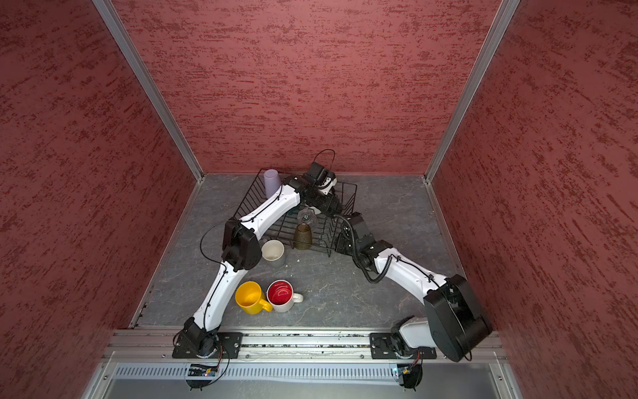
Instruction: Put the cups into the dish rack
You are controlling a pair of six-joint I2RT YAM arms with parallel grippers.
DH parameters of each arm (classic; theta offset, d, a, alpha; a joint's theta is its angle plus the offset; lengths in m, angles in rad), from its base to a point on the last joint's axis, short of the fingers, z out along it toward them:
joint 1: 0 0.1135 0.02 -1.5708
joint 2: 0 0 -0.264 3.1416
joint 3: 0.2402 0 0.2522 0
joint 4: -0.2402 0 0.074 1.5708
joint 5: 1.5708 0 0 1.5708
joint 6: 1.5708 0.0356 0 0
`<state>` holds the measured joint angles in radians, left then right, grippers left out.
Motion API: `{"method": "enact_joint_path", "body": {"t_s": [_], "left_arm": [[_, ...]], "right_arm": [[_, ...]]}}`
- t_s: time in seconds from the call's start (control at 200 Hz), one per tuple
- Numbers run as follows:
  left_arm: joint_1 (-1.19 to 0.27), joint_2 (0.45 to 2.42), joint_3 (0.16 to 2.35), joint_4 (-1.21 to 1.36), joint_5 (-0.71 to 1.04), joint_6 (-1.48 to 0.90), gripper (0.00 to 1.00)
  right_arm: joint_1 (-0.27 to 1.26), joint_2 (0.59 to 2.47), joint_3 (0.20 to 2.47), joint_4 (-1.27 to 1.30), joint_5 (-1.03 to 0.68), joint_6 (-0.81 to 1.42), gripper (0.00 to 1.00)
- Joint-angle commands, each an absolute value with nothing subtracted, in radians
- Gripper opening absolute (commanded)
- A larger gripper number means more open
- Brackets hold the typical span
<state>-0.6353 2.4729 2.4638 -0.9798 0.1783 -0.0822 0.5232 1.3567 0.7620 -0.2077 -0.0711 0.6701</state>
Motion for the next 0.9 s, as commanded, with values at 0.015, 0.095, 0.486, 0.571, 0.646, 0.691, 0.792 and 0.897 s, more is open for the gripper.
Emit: {"method": "enact_joint_path", "body": {"t_s": [0.015, 0.095, 0.486, 0.571, 0.646, 0.691, 0.792, 0.897], "left_arm": [[-0.641, 2.447, 2.502, -0.912, 0.238, -0.088, 0.06], [-0.641, 2.437, 2.502, -0.924, 0.238, -0.081, 0.00], [-0.641, 2.408, 2.511, -0.957, 0.250, -0.060, 0.00], [-0.642, 2.411, 2.526, -0.974, 0.252, -0.057, 0.00], [-0.642, 2.407, 2.528, -0.976, 0.251, -0.058, 0.00], [-0.642, 2.404, 2.528, -0.973, 0.249, -0.057, 0.00], [-0.643, 2.400, 2.529, -0.963, 0.257, -0.062, 0.00], [-0.643, 2.411, 2.552, -0.975, 0.257, -0.067, 0.00]], "right_arm": [[0.531, 1.322, 0.751, -0.214, -0.085, 0.683, 0.36], [0.527, 1.310, 0.754, -0.220, -0.084, 0.681, 0.41], [0.460, 1.180, 0.767, -0.240, -0.094, 0.692, 0.81], [0.422, 1.156, 0.759, -0.237, -0.117, 0.696, 0.85], [0.388, 1.143, 0.751, -0.232, -0.140, 0.695, 0.87], [0.370, 1.138, 0.745, -0.230, -0.150, 0.695, 0.88], [0.337, 1.127, 0.736, -0.223, -0.172, 0.695, 0.89], [0.315, 1.115, 0.728, -0.218, -0.188, 0.698, 0.90]]}}
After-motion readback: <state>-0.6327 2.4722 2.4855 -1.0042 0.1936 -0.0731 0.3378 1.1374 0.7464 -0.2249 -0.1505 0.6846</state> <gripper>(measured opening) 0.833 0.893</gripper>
